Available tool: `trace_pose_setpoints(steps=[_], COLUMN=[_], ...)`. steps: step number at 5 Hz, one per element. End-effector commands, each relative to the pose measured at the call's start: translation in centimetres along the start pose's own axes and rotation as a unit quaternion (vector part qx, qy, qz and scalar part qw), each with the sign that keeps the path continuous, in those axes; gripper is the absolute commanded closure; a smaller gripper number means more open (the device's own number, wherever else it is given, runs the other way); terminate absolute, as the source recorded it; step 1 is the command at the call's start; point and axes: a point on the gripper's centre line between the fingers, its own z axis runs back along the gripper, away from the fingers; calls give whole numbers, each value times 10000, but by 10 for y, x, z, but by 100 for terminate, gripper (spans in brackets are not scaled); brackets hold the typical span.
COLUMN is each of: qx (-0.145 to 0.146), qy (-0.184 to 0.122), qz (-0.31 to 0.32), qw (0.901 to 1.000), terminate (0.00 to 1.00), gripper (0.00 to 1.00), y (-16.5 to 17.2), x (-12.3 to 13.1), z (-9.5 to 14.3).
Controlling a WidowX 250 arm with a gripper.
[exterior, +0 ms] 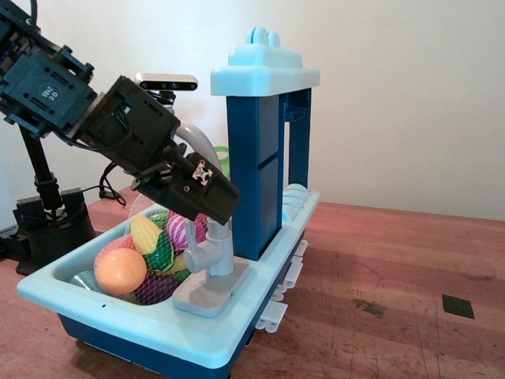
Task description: Turn lever vertical to front
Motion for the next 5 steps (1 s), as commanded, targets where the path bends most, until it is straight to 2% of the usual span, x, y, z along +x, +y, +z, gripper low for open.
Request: trace_pose_setpoints(steps=[1,5], qx=[0,-72], qy=[0,-281], qz=[0,379], qw=[10000,9989], terminate=[0,0], gripper=[0,0], y=[0,27], x=[0,1], z=[0,-9])
